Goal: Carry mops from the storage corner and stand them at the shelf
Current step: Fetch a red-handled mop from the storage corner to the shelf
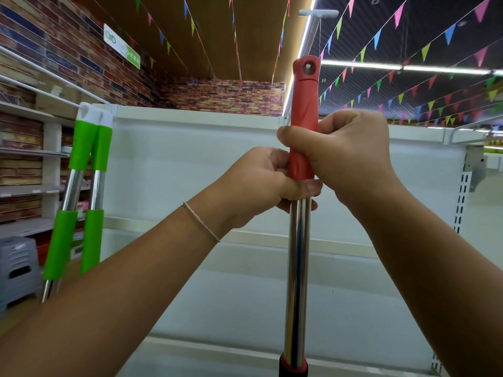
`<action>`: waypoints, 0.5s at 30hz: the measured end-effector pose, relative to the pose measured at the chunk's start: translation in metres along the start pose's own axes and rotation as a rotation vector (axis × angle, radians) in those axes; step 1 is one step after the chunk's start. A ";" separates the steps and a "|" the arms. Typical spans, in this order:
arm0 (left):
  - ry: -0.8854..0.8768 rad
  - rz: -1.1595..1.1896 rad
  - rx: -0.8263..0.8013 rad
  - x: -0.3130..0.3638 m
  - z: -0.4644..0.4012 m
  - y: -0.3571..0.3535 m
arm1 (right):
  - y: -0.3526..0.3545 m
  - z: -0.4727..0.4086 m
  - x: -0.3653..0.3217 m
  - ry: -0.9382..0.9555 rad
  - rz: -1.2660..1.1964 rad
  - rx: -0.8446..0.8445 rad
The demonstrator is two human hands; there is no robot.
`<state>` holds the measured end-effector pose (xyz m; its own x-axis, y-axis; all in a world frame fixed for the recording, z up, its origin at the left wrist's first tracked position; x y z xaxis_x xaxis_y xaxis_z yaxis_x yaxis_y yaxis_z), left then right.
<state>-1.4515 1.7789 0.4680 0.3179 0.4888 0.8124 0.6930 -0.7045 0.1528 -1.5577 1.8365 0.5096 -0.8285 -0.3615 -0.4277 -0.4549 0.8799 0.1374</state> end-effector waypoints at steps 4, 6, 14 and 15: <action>0.048 -0.010 -0.005 -0.014 -0.003 0.002 | -0.008 0.005 0.010 -0.020 0.033 -0.046; 0.068 0.000 0.004 -0.023 -0.004 0.005 | -0.015 0.007 0.018 -0.059 0.032 -0.066; 0.153 -0.027 0.057 -0.051 -0.023 0.018 | -0.041 -0.003 0.046 -0.163 0.073 -0.135; 0.175 -0.031 0.075 -0.056 -0.026 0.020 | -0.045 -0.005 0.049 -0.177 0.087 -0.153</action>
<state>-1.4726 1.7241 0.4398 0.1823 0.4083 0.8945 0.7493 -0.6467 0.1425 -1.5797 1.7775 0.4864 -0.8027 -0.2147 -0.5564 -0.4395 0.8436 0.3085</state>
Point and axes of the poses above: each hand's wrist, its own z-axis away from the middle knuckle, its own y-axis out of the back of the hand, x = y × z, the point moved 5 cm from there along -z, towards the middle knuckle, and after that the axes turned 10 degrees about z, right-handed, at the moved point
